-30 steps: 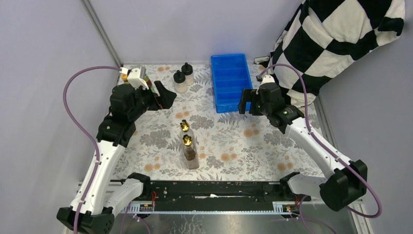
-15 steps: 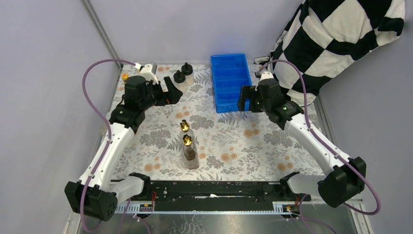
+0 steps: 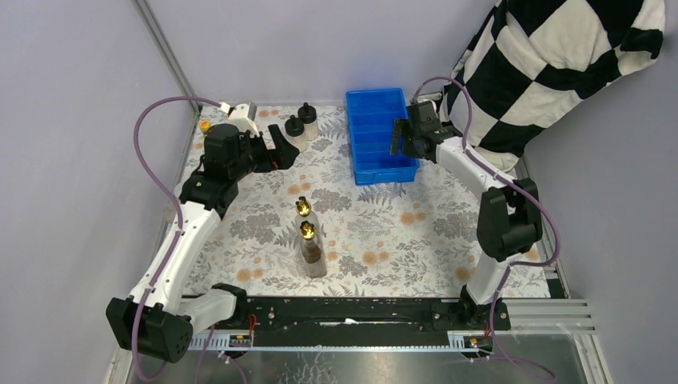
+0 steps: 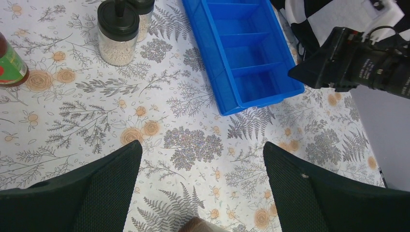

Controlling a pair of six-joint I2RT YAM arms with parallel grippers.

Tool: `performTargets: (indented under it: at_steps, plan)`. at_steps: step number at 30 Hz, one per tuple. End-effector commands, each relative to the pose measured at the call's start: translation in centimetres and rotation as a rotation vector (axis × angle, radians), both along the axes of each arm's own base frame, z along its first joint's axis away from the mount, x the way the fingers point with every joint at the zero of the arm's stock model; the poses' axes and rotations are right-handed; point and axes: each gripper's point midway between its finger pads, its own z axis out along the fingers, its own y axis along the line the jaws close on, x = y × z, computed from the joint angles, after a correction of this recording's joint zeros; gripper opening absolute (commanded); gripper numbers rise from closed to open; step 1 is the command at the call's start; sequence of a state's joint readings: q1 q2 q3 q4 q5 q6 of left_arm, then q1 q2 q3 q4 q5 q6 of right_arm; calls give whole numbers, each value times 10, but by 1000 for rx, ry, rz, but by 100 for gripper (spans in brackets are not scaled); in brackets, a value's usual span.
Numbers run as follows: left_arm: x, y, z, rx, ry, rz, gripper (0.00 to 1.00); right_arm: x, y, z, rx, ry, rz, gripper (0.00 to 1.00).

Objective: Organize the condiment bottles
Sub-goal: Move the storage box to the center of the board.

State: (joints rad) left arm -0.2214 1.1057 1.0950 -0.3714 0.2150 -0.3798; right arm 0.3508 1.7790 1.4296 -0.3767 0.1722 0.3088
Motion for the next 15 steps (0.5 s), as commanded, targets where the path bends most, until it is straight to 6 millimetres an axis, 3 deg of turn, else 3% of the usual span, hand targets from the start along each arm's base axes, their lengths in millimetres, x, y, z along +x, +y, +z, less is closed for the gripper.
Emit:
performTargets:
  at_steps: [1,5,10,15]
  plan:
    - [5,4,15,-6,-65,21,99,11,33,14,99,-19,118,85]
    - [4,2,10,-12,-53,13,99,7,63,9,109,-2,229,84]
    - [3,3,6,-7,-49,15,99,6,76,8,35,-2,262,84]
    - [1,4,3,-4,-47,17,99,-10,113,6,26,2,396,84]
